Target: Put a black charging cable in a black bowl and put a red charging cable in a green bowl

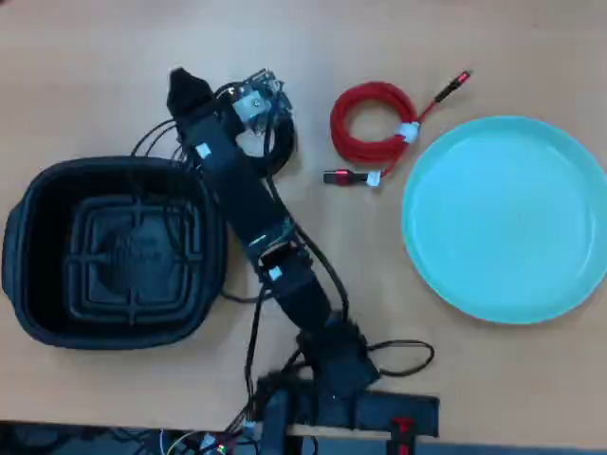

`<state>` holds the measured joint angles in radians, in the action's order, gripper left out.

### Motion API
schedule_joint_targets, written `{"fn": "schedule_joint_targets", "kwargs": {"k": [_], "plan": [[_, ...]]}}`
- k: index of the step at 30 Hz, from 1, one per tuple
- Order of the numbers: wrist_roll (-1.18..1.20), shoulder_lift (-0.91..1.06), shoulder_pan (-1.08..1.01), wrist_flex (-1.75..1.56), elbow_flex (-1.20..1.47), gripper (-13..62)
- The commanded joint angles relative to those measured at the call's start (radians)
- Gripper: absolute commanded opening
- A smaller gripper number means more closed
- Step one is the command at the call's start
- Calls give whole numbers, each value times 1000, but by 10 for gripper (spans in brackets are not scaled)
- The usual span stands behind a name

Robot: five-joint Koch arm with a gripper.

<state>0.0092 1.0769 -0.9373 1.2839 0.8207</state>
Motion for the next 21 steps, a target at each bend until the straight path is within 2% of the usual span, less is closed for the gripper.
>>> {"fn": "schedule_joint_targets", "kwargs": {"k": [1, 11, 21], "plan": [[14, -23, 15, -101, -77, 581], [0, -114, 15, -127, -63, 581], [114, -124, -72, -225, -69, 581]]}}
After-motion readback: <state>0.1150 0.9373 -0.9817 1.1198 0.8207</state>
